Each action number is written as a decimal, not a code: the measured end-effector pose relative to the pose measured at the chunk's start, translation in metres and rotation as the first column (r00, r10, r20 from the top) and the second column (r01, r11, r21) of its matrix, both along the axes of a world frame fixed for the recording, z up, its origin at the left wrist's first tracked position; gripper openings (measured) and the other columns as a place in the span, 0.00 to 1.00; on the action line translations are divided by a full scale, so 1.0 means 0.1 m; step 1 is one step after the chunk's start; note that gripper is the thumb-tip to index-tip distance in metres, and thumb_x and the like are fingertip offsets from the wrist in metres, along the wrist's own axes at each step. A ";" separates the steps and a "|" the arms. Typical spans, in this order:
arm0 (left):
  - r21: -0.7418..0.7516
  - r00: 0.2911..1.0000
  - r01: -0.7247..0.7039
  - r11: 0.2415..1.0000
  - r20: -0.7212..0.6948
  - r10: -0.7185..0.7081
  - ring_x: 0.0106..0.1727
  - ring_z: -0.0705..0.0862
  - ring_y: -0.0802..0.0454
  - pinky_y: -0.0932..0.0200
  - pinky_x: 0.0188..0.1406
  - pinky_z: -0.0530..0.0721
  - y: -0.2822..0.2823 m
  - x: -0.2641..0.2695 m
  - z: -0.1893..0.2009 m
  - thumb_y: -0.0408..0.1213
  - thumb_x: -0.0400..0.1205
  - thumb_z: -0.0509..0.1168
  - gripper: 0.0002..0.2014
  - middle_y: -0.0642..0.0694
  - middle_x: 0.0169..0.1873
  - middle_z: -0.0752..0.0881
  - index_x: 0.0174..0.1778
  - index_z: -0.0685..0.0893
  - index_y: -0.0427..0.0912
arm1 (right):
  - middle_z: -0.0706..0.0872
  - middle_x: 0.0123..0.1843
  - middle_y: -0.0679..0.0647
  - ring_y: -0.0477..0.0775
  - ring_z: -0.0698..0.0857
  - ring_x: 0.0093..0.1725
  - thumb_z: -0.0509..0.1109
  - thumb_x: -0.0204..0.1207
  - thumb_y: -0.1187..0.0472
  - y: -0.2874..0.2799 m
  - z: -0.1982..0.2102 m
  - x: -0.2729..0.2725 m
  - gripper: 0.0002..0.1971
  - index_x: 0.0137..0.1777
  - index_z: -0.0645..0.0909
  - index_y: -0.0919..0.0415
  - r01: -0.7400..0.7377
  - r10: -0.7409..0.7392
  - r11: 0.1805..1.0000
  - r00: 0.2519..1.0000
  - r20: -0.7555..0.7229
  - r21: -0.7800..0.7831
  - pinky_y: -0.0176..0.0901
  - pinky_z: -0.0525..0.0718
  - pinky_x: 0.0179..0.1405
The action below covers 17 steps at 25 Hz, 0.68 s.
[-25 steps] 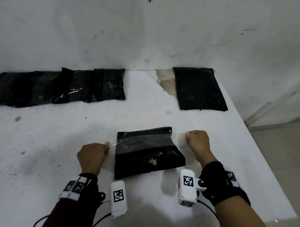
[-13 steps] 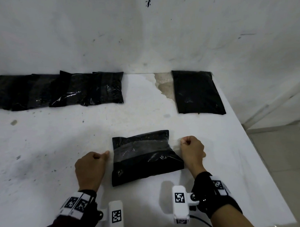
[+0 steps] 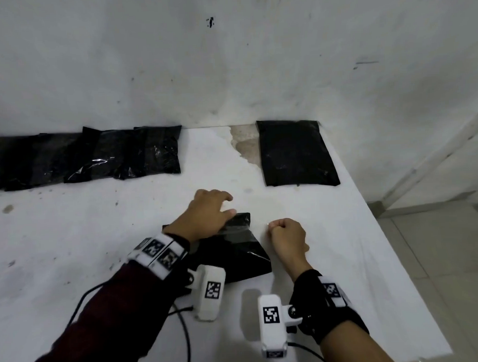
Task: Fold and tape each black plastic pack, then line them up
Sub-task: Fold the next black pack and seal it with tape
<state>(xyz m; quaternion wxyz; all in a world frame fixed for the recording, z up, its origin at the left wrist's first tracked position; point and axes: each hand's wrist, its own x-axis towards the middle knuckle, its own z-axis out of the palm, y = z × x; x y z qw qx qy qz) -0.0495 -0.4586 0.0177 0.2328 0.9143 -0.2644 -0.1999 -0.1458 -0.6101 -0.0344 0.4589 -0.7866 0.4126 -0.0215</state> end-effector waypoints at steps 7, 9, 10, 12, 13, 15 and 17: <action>0.209 0.944 0.113 0.971 -0.329 -0.040 0.49 0.77 0.47 0.57 0.50 0.72 -0.41 0.24 -0.18 0.50 0.81 0.63 0.18 0.35 0.51 0.84 0.45 0.80 0.34 | 0.84 0.39 0.49 0.54 0.78 0.44 0.58 0.74 0.66 -0.03 0.00 0.03 0.12 0.32 0.78 0.58 -0.021 0.021 1.000 0.999 -0.033 -0.008 0.48 0.65 0.50; 0.197 0.924 0.138 0.971 -0.379 -0.054 0.48 0.78 0.48 0.59 0.47 0.73 -0.41 0.24 -0.16 0.47 0.82 0.62 0.23 0.32 0.54 0.84 0.51 0.83 0.26 | 0.85 0.40 0.49 0.54 0.78 0.45 0.58 0.75 0.66 -0.02 0.02 0.03 0.12 0.35 0.81 0.57 -0.018 0.019 1.000 0.999 -0.028 0.006 0.47 0.64 0.50; 0.167 0.914 0.130 0.977 -0.403 -0.053 0.47 0.77 0.49 0.60 0.47 0.73 -0.40 0.23 -0.15 0.45 0.83 0.62 0.21 0.32 0.52 0.84 0.53 0.82 0.25 | 0.85 0.41 0.49 0.54 0.79 0.46 0.58 0.75 0.66 -0.02 0.02 0.02 0.12 0.35 0.81 0.57 -0.014 0.014 1.000 1.000 -0.021 0.017 0.47 0.64 0.49; 0.064 0.881 0.057 0.996 -0.472 -0.020 0.45 0.78 0.48 0.58 0.50 0.75 -0.35 0.24 -0.14 0.40 0.82 0.64 0.14 0.37 0.44 0.84 0.51 0.84 0.30 | 0.84 0.41 0.47 0.53 0.79 0.46 0.58 0.75 0.67 -0.03 0.05 0.00 0.12 0.35 0.79 0.56 0.000 0.000 0.999 1.000 -0.002 0.052 0.47 0.63 0.50; -0.001 0.858 -0.006 1.000 -0.514 0.005 0.42 0.79 0.47 0.56 0.50 0.76 -0.32 0.25 -0.14 0.38 0.81 0.65 0.09 0.41 0.40 0.83 0.47 0.84 0.34 | 0.84 0.41 0.47 0.52 0.79 0.46 0.58 0.75 0.67 -0.03 0.05 -0.01 0.12 0.35 0.79 0.55 0.008 -0.009 0.997 1.000 0.006 0.075 0.47 0.62 0.51; -0.125 0.797 -0.133 0.983 -0.603 0.031 0.36 0.80 0.47 0.55 0.46 0.78 -0.24 0.25 -0.15 0.35 0.81 0.66 0.05 0.42 0.36 0.83 0.41 0.84 0.40 | 0.84 0.39 0.46 0.51 0.79 0.45 0.59 0.74 0.68 -0.02 0.06 -0.03 0.12 0.34 0.79 0.54 0.018 -0.023 0.993 0.999 0.043 0.116 0.47 0.67 0.53; -0.235 0.740 -0.218 0.947 -0.673 0.003 0.35 0.80 0.46 0.56 0.43 0.78 -0.18 0.23 -0.16 0.33 0.81 0.66 0.05 0.39 0.37 0.83 0.39 0.83 0.41 | 0.84 0.35 0.48 0.52 0.80 0.41 0.61 0.73 0.70 -0.03 0.05 -0.04 0.14 0.30 0.79 0.55 0.019 -0.046 0.984 0.988 0.149 0.176 0.47 0.76 0.51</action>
